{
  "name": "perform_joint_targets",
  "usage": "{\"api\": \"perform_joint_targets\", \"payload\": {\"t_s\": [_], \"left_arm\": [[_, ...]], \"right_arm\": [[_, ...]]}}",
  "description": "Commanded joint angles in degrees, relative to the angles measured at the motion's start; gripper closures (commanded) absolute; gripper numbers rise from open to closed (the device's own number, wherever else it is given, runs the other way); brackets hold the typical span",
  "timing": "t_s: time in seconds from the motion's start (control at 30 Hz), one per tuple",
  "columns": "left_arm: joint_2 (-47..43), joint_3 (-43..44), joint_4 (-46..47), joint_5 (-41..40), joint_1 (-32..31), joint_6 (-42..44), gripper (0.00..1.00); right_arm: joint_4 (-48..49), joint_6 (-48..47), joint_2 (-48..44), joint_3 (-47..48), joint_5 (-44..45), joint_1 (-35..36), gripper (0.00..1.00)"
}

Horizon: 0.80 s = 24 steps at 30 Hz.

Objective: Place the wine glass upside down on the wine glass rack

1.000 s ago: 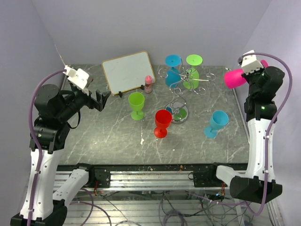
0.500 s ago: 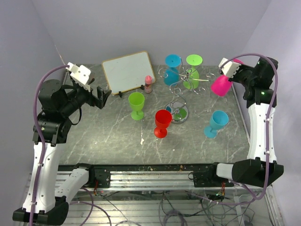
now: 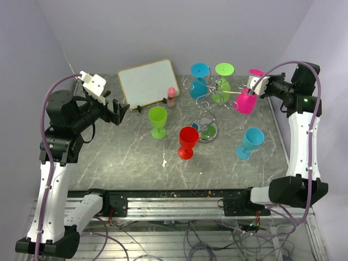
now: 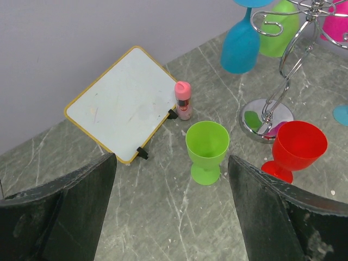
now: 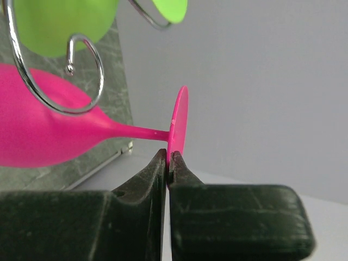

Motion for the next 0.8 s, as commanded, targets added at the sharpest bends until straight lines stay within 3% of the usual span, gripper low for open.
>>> {"api": "perform_joint_targets", "payload": {"t_s": [0.0, 0.77], "left_arm": [[-0.1, 0.6, 1.5, 1.4, 0.7, -0.7, 0.07], [1.3, 1.3, 2.2, 2.4, 1.2, 0.1, 0.07]], "right_arm": [[-3.8, -4.7, 1.6, 3.1, -8.7, 0.4, 1.0], [-8.6, -12.0, 4.1, 3.9, -15.3, 4.7, 1.0]]}}
